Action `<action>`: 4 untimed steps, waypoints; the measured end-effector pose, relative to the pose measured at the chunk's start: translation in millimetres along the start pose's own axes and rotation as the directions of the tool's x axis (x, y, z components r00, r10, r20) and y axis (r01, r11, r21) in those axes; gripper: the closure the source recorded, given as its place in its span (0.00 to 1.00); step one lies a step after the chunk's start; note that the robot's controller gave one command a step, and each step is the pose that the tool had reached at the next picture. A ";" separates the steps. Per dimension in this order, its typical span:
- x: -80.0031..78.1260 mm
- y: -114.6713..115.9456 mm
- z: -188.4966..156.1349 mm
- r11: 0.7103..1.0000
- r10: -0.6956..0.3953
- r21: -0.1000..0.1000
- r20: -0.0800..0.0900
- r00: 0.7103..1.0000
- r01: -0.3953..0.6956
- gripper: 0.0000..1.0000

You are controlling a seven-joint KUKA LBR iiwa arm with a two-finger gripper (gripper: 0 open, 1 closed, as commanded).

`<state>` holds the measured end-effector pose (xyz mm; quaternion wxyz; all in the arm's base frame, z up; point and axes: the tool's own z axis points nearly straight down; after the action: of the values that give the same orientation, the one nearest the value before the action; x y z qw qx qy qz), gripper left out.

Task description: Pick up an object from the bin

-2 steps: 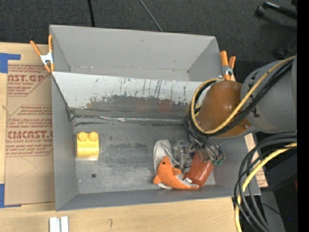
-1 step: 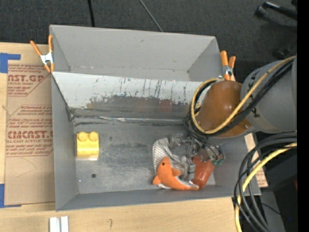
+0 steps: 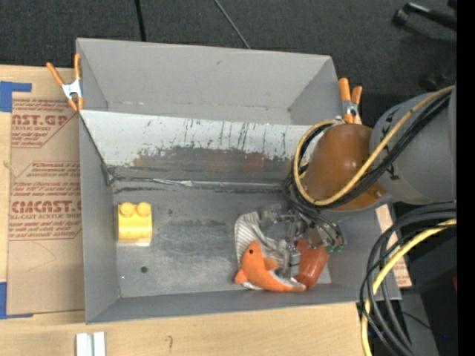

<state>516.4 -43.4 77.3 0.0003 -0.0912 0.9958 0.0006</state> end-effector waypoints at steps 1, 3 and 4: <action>24.4 27.9 3.0 0.979 0.204 0.000 -0.001 0.979 -0.204 1.00; 21.8 27.2 1.6 0.979 0.205 0.001 0.009 0.979 -0.205 0.00; 19.2 42.2 1.6 0.950 0.312 0.002 0.005 0.950 -0.312 0.00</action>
Offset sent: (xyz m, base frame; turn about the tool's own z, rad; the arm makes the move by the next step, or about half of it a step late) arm 0.0000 0.0000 0.0000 0.0000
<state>489.9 -5.4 75.8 0.0026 0.0672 0.9977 -0.0005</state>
